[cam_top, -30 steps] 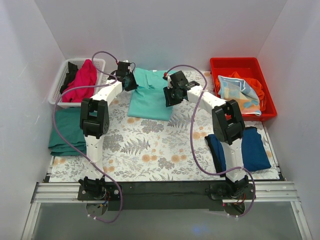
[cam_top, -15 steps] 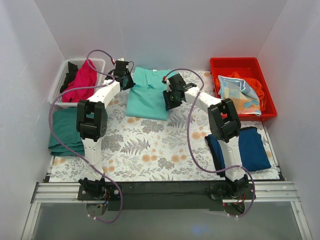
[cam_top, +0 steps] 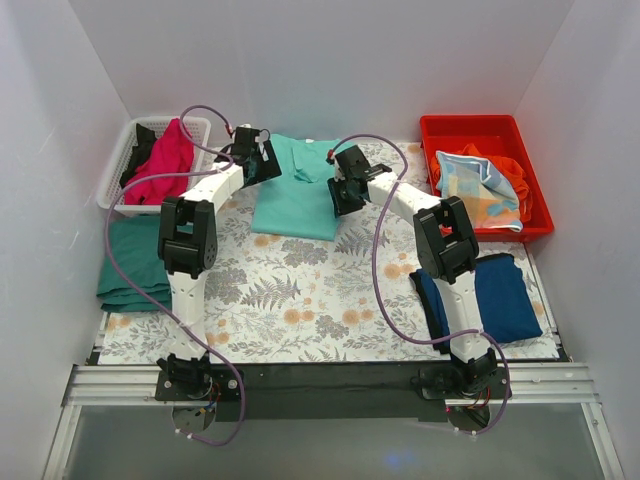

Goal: Fold and stack the t-shirts
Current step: Fold the folded rectangular tshirt in 1/3 of the way, then grab one side of the 2/3 rectangular tshirt with both arms

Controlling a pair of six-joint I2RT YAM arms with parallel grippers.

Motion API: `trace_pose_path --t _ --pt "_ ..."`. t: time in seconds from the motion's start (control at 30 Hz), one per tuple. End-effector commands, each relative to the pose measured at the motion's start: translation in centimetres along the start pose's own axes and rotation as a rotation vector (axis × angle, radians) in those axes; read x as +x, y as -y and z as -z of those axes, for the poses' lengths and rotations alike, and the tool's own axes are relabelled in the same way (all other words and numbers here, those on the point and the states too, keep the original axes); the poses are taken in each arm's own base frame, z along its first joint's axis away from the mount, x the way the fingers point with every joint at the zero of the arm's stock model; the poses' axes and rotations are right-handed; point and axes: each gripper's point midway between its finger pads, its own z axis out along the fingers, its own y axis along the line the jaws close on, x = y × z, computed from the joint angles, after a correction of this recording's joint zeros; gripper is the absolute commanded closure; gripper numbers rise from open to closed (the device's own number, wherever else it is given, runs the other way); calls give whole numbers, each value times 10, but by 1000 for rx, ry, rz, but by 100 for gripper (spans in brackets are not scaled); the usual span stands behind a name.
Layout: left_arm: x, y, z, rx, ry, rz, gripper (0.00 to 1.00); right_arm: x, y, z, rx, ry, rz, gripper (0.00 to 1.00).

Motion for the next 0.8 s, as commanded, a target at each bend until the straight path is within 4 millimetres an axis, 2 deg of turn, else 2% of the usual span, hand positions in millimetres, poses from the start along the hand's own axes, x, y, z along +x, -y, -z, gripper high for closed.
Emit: trace_pose_path --t 0.0,0.03,0.07,0.13,0.17,0.2,0.27,0.3,0.33,0.37,0.4,0.43,0.5,0.53,0.57,0.77 --pt "-32 11 51 68 71 10 12 -39 -6 35 16 111 -6 64" --pt "-35 13 61 83 78 19 12 -39 -12 36 -21 107 -5 64" --pt "-22 8 62 73 45 16 12 -40 -16 38 -43 108 -1 64" --pt "-14 5 73 76 19 25 12 -36 -27 41 -103 92 4 60" --pt "-5 3 76 75 -10 22 11 -32 -32 42 -119 84 4 59" --pt "16 -5 75 63 -57 17 11 -23 -33 44 -131 63 3 57" --pt "28 -6 88 98 -88 22 11 -12 -40 46 -167 39 -1 54" --pt "49 -15 89 85 -134 23 11 -2 -40 46 -174 18 -12 53" --pt "57 -15 92 109 -158 32 11 4 -46 48 -202 6 -10 51" --pt "57 -12 100 165 -159 53 11 9 -47 48 -207 -5 -13 50" --pt "77 -22 100 162 -198 74 11 16 -48 49 -213 -14 -19 49" --pt "84 -28 101 175 -209 96 11 22 -51 49 -232 -23 -22 48" --pt "77 -31 105 271 -191 159 11 23 -57 51 -262 -8 -28 46" --pt "88 -39 102 277 -215 175 11 30 -60 50 -286 -24 -34 45" --pt "83 -42 100 301 -202 187 11 33 -62 48 -295 -29 -35 45" --pt "77 -52 85 324 -181 188 11 33 -71 41 -324 -26 -29 44"
